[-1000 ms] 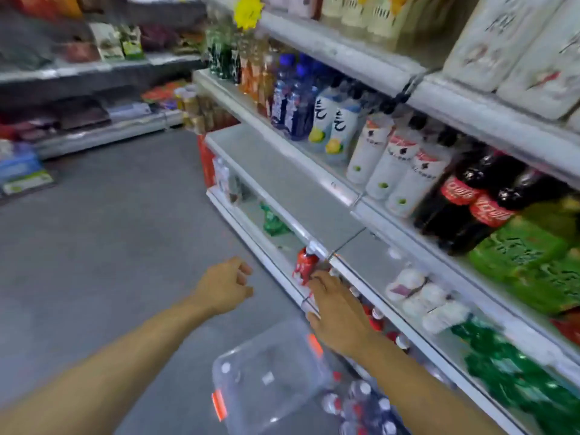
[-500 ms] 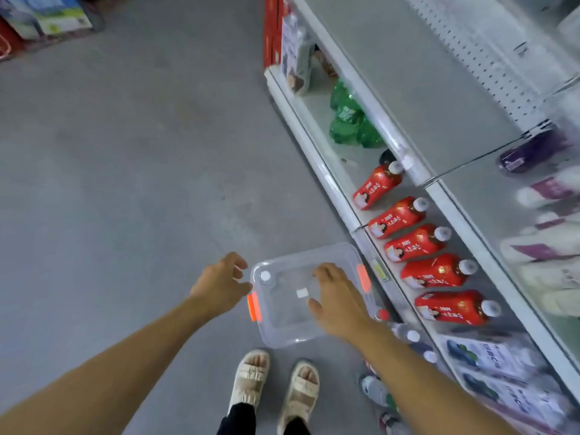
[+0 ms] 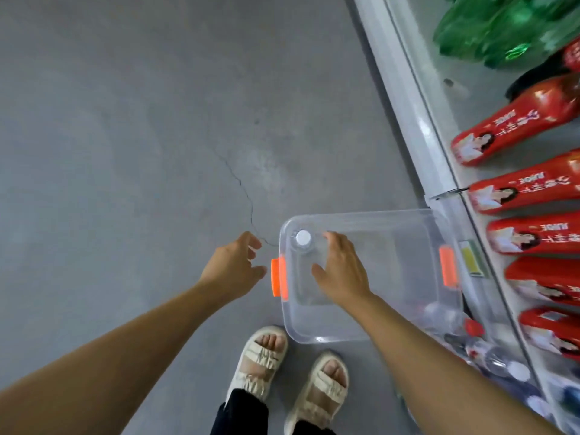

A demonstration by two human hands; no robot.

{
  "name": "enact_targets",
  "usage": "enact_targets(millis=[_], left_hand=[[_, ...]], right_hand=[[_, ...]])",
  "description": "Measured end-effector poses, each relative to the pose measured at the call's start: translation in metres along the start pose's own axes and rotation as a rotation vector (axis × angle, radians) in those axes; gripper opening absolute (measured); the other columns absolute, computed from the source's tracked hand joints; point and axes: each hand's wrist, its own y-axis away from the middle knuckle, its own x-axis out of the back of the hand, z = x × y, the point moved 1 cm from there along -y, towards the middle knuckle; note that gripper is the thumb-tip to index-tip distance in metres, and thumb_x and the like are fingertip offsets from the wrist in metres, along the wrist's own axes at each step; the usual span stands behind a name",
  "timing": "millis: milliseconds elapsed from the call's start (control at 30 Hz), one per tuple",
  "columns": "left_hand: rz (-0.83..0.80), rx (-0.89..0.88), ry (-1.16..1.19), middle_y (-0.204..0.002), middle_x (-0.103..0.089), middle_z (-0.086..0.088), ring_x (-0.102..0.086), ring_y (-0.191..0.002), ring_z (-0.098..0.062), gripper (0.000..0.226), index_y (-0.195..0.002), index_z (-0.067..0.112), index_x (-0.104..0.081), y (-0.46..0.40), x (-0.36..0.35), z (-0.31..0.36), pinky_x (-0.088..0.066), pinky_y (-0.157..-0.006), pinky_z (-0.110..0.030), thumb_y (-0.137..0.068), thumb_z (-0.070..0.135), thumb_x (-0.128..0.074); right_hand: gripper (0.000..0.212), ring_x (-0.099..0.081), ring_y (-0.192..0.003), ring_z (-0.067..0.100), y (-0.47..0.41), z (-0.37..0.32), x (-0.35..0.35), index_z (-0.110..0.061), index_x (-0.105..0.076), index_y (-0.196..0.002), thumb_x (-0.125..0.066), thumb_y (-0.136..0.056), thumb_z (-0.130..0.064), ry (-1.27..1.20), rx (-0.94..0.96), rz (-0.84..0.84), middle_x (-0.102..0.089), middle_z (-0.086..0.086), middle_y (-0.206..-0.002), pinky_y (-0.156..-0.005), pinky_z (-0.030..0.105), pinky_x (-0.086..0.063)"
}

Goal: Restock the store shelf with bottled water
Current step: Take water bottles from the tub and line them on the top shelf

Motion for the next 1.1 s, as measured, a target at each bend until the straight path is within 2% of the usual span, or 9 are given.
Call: enact_targets(millis=[233, 433, 500, 600, 767, 833, 900, 1033, 1100], left_hand=[[0.038, -0.046, -0.069, -0.121, -0.056, -0.003, -0.055, -0.095, -0.015, 0.044, -0.123, 0.016, -0.050, -0.058, -0.049, -0.026, -0.050, -0.084, -0.030, -0.083, 0.023, -0.069], [0.076, -0.052, -0.082, -0.124, -0.055, -0.003, -0.055, -0.101, -0.014, 0.045, -0.124, 0.016, -0.048, -0.080, -0.068, -0.030, -0.047, -0.081, -0.024, -0.085, 0.023, -0.068], [0.089, -0.061, -0.087, -0.125, -0.055, -0.003, -0.056, -0.104, -0.015, 0.044, -0.125, 0.017, -0.048, -0.082, -0.070, -0.028, -0.047, -0.082, -0.024, -0.085, 0.022, -0.067], [0.095, -0.084, -0.098, -0.123, -0.055, -0.002, -0.055, -0.102, -0.013, 0.044, -0.124, 0.017, -0.048, -0.082, -0.069, -0.024, -0.046, -0.081, -0.023, -0.085, 0.022, -0.067], [0.079, -0.101, -0.088, -0.121, -0.056, 0.000, -0.054, -0.098, -0.012, 0.044, -0.122, 0.018, -0.048, -0.068, -0.061, 0.000, -0.044, -0.077, -0.023, -0.083, 0.022, -0.069], [0.065, -0.114, -0.075, -0.121, -0.056, -0.001, -0.055, -0.099, -0.013, 0.045, -0.123, 0.017, -0.048, -0.053, -0.055, 0.019, -0.044, -0.078, -0.023, -0.083, 0.021, -0.069], [0.045, -0.132, -0.061, -0.119, -0.056, -0.002, -0.055, -0.098, -0.014, 0.045, -0.123, 0.018, -0.048, -0.035, -0.046, 0.042, -0.046, -0.079, -0.023, -0.083, 0.021, -0.069], [-0.007, -0.208, -0.014, -0.115, -0.055, 0.000, -0.055, -0.096, -0.014, 0.048, -0.122, 0.018, -0.047, 0.007, -0.022, 0.100, -0.043, -0.076, -0.022, -0.081, 0.021, -0.071], [-0.031, -0.245, 0.003, -0.113, -0.054, 0.001, -0.055, -0.095, -0.014, 0.051, -0.121, 0.019, -0.046, 0.030, -0.005, 0.130, -0.041, -0.076, -0.021, -0.078, 0.021, -0.074]], right_hand=[[0.067, -0.039, -0.126, 0.023, -0.064, 0.040, -0.085, -0.010, -0.038, -0.137, -0.072, -0.080, -0.022, -0.108, -0.040, 0.064, -0.045, 0.007, -0.137, -0.100, 0.028, -0.035], [0.076, -0.049, -0.122, 0.023, -0.084, 0.054, -0.110, -0.010, -0.043, -0.136, -0.079, -0.073, -0.034, -0.085, 0.050, 0.225, -0.052, 0.006, -0.134, -0.095, 0.030, -0.042], [0.072, -0.055, -0.115, 0.024, -0.089, 0.056, -0.111, -0.009, -0.048, -0.132, -0.079, -0.072, -0.035, -0.093, 0.080, 0.263, -0.057, 0.007, -0.128, -0.089, 0.027, -0.045], [0.064, -0.062, -0.100, 0.024, -0.090, 0.061, -0.103, -0.009, -0.055, -0.122, -0.081, -0.069, -0.033, -0.155, 0.087, 0.298, -0.065, 0.006, -0.113, -0.077, 0.020, -0.040], [0.054, -0.062, -0.080, 0.016, -0.067, 0.071, -0.053, -0.015, -0.060, -0.100, -0.086, -0.060, -0.040, -0.426, -0.075, 0.316, -0.065, -0.004, -0.086, -0.071, 0.031, -0.052], [0.052, -0.058, -0.071, 0.010, -0.050, 0.072, -0.017, -0.015, -0.059, -0.094, -0.087, -0.058, -0.040, -0.508, -0.099, 0.324, -0.061, -0.008, -0.076, -0.063, 0.019, -0.047], [0.049, -0.058, -0.068, 0.006, -0.031, 0.069, 0.023, -0.015, -0.059, -0.092, -0.088, -0.058, -0.036, -0.585, -0.123, 0.309, -0.062, -0.007, -0.077, -0.056, 0.008, -0.041], [0.048, -0.065, -0.080, 0.008, 0.008, 0.058, 0.110, -0.026, -0.062, -0.088, -0.083, -0.048, -0.044, -0.663, -0.110, 0.273, -0.069, -0.008, -0.083, -0.067, 0.019, -0.049], [0.038, -0.064, -0.072, -0.002, 0.028, 0.052, 0.157, -0.026, -0.061, -0.079, -0.087, -0.051, -0.030, -0.706, -0.091, 0.250, -0.069, -0.016, -0.072, -0.065, 0.016, -0.048]])
